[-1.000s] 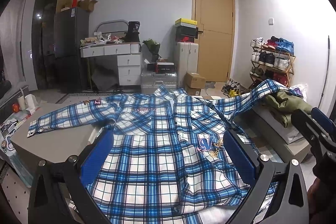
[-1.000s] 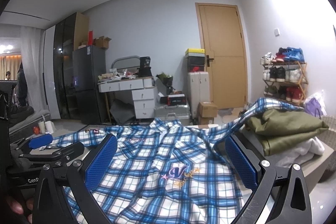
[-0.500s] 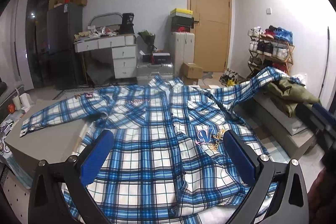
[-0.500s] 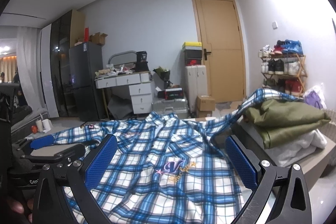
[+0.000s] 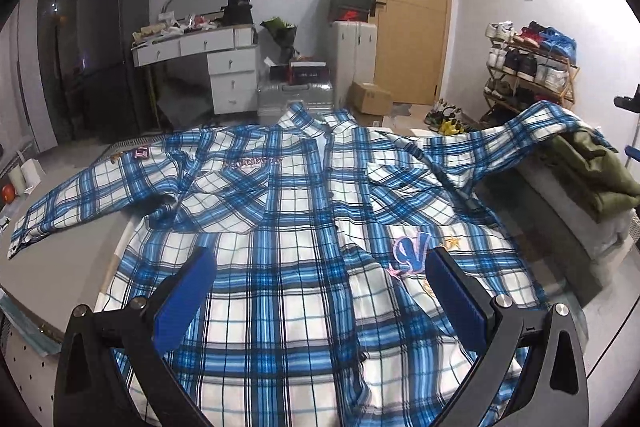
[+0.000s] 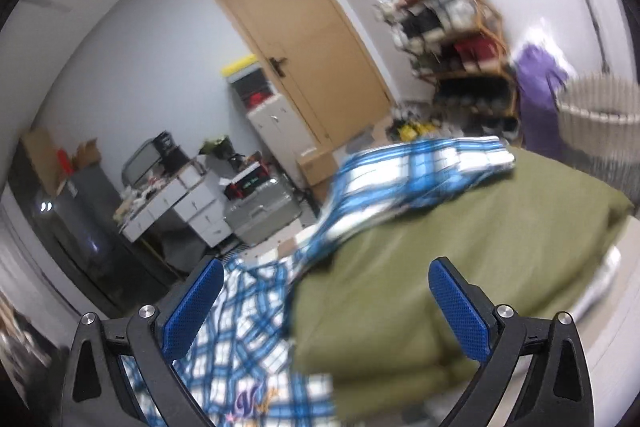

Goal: Fold large clothes
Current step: 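Grasp the plaid shirt sleeve with the right gripper and lift it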

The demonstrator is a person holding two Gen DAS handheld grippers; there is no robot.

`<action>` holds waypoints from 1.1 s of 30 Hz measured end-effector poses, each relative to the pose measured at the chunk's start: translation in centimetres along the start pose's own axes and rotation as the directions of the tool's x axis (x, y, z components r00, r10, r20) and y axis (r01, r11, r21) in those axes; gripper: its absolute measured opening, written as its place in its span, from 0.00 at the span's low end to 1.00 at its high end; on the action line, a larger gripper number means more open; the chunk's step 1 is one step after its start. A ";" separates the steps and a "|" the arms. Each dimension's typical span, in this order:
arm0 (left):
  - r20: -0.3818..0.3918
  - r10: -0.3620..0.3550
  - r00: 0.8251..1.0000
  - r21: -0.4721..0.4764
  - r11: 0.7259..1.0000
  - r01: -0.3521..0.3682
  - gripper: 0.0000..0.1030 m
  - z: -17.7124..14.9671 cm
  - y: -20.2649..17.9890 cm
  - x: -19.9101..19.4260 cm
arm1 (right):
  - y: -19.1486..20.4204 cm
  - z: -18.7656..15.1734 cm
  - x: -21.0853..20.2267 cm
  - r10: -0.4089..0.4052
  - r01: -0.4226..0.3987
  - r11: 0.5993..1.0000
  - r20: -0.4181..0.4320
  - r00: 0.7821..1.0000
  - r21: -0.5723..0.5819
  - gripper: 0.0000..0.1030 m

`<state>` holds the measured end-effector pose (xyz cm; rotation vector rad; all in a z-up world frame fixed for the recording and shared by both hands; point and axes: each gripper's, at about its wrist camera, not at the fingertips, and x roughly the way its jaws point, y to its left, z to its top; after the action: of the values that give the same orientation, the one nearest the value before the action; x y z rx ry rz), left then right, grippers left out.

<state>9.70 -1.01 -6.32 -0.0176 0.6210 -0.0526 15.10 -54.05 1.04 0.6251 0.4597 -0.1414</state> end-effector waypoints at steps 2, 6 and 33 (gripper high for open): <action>-0.015 0.008 1.000 0.005 1.000 -0.008 0.99 0.2 -0.1 0.8 | -2.0 1.7 2.0 -0.006 0.009 0.998 -0.039 0.999 0.062 0.99; -0.051 0.012 0.999 0.007 1.000 -0.012 0.99 0.4 -0.4 2.0 | -5.0 3.3 5.6 -0.018 0.040 0.984 -0.133 0.991 0.172 0.85; 0.007 0.113 0.994 -0.095 0.989 -0.112 0.99 0.9 7.1 0.4 | 20.4 6.6 6.0 -0.040 0.105 0.905 0.165 0.986 -0.411 0.06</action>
<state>10.88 6.09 -6.08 -0.0742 0.6109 0.0861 28.30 -41.49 13.92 0.1708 0.3496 -0.1546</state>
